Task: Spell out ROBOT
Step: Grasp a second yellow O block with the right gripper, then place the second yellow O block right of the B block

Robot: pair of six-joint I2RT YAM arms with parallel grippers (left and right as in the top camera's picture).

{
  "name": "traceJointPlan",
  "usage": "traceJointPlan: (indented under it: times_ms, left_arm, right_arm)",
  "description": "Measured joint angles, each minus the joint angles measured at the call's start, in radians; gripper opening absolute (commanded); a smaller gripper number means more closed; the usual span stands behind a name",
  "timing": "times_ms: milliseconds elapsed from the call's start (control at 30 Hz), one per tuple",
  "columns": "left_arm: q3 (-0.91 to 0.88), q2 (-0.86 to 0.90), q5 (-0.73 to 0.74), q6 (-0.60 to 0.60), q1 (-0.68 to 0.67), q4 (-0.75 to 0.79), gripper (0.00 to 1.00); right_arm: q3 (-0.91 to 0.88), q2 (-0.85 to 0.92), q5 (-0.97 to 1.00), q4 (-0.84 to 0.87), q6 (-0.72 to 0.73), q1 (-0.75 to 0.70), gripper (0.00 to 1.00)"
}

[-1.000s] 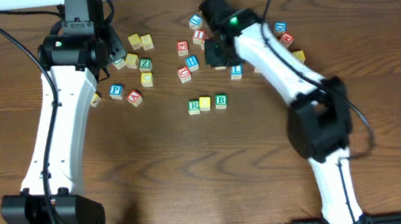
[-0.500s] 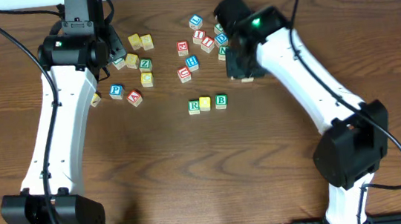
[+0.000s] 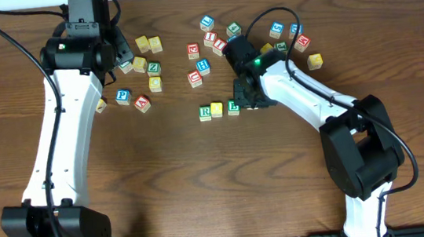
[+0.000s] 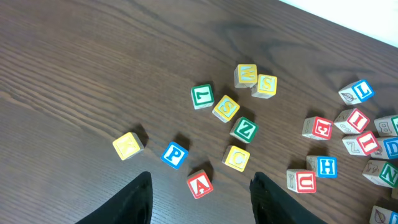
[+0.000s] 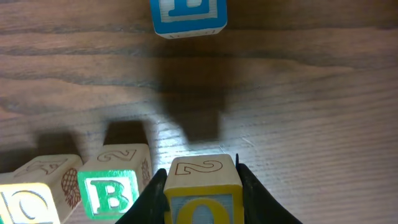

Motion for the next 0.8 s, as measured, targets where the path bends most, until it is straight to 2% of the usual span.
traceJointPlan:
  times_ms: [300,567,800]
  left_arm:
    - [0.000,0.000,0.000,0.000,0.000,0.000,0.50]
    - [-0.013,0.000,0.000,0.000,0.000,0.000,0.50]
    - [-0.017,0.000,0.000,0.000,0.000,0.003,0.50]
  right_arm:
    - [-0.076,0.000,-0.015,0.092,0.014,0.005,0.24]
    - [-0.080,0.000,-0.032,0.091,0.014,0.007,0.26]
    - [-0.081,0.000,-0.032,0.113,0.017,0.014,0.38]
